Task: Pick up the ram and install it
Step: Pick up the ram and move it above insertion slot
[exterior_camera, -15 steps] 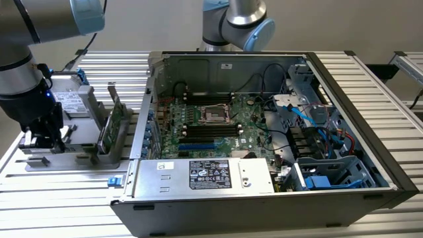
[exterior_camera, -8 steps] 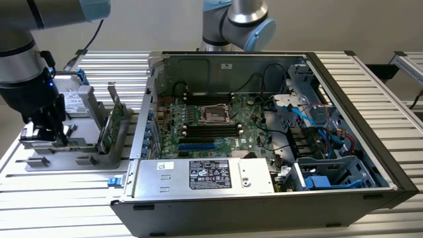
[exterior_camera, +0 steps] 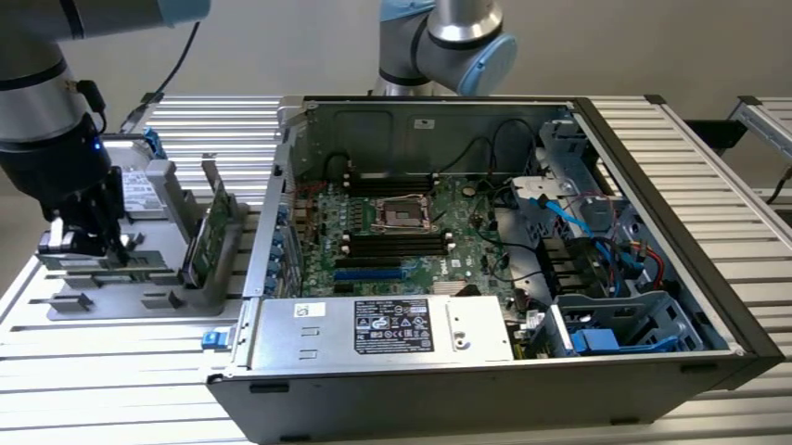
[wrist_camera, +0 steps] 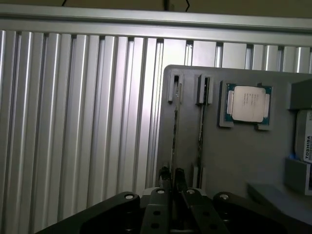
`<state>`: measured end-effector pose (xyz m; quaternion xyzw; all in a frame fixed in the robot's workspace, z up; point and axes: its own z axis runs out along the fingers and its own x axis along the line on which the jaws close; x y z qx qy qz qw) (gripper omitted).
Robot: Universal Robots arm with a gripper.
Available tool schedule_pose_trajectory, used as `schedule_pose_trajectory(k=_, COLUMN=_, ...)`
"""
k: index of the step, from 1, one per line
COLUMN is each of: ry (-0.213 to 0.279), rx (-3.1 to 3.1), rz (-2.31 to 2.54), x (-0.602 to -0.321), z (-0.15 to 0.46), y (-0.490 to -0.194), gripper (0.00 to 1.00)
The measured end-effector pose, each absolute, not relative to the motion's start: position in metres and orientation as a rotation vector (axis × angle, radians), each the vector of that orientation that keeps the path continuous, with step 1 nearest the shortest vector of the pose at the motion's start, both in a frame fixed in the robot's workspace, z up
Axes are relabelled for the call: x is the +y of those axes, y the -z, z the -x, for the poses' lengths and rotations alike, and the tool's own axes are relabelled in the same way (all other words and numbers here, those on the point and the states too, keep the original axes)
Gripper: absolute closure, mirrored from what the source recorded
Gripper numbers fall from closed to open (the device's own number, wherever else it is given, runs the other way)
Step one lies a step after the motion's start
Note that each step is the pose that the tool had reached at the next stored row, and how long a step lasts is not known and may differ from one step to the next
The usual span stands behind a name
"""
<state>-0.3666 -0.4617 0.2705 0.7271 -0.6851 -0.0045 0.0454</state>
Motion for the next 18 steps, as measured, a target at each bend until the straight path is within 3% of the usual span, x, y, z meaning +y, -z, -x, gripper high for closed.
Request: schedule_pose_trajectory(k=18, ry=0.016, rx=-2.093, rz=-2.221, x=-0.46, z=0.36, y=-0.283, gripper=0.86)
